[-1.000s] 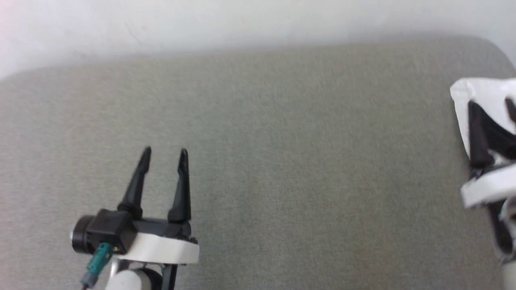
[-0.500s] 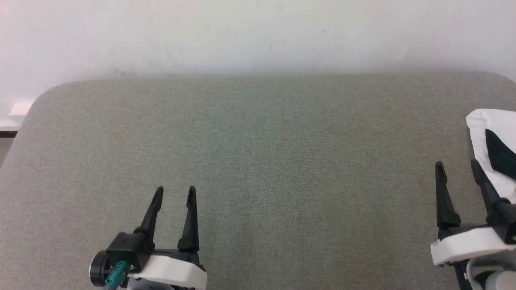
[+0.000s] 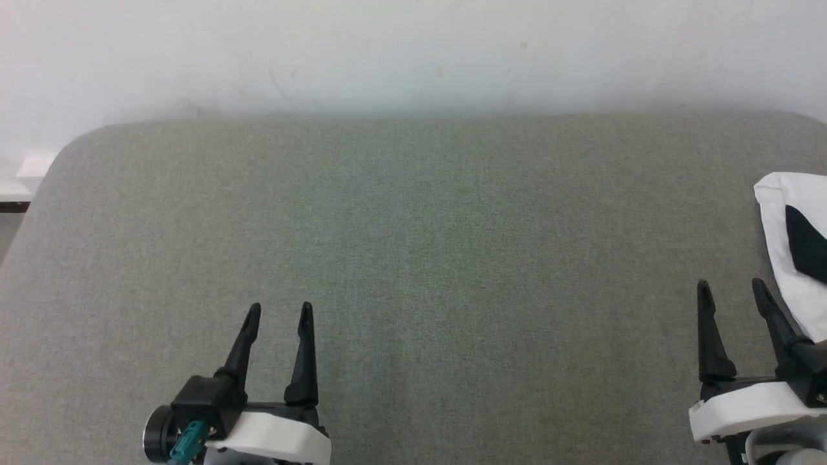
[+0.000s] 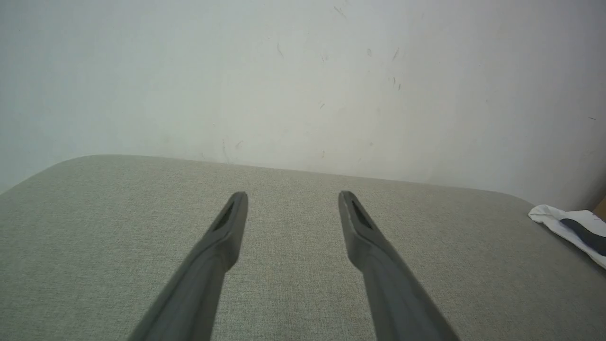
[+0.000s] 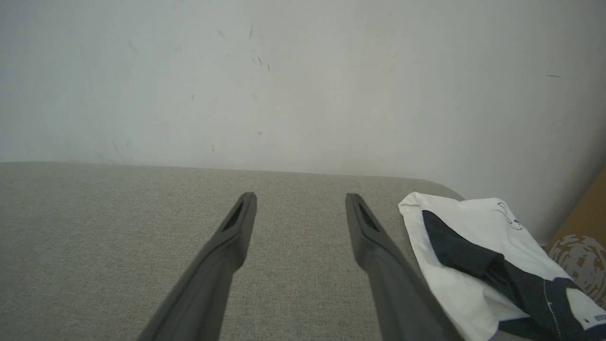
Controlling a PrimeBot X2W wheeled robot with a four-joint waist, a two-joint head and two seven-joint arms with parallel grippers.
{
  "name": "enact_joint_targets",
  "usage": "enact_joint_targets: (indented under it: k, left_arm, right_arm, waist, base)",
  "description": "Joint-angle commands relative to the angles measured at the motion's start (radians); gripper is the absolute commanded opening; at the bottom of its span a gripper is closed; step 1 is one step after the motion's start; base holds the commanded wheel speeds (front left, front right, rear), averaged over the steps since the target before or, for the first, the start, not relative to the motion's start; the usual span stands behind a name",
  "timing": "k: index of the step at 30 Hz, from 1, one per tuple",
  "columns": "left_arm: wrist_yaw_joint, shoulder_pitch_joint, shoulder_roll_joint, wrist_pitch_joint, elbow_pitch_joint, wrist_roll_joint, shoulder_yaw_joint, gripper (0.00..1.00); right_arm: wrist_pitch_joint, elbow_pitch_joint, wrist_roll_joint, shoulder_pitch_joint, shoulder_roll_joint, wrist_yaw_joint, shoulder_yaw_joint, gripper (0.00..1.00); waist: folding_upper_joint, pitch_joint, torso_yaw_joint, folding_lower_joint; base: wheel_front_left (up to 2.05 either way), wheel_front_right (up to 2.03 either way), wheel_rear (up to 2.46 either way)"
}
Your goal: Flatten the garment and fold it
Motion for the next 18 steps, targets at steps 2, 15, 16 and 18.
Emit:
enact_joint_targets:
  k: [2,15,16,18]
  left_arm:
    - [-0.002,0.013,-0.005,-0.006,-0.012,0.013,0.01,1.0]
    - [-0.004,-0.004,-0.004,0.015,-0.009,0.021,0.015,0.0]
    - [-0.005,-0.004,-0.004,0.017,-0.009,0.023,0.016,0.0]
    - [-0.005,-0.005,-0.005,0.02,-0.009,0.025,0.018,0.0]
  right_arm:
    - [-0.009,0.004,0.007,-0.004,0.004,-0.002,0.009,1.0]
    - [0.015,-0.001,0.0,-0.003,-0.001,0.0,0.016,0.0]
    - [0.017,-0.002,0.0,-0.003,-0.001,0.0,0.017,0.0]
    - [0.018,-0.002,0.0,-0.004,-0.001,0.0,0.019,0.0]
  waist:
    - [0.0,0.005,-0.004,0.0]
    - [0.0,0.002,-0.004,0.0001]
    - [0.0,0.002,-0.004,0.0001]
    - [0.0,0.001,-0.004,0.0001]
  base:
    - [0.0,0.0,0.0]
    - [0.0,0.0,0.0]
    - [0.0,0.0,0.0]
    - [0.0,0.0,0.0]
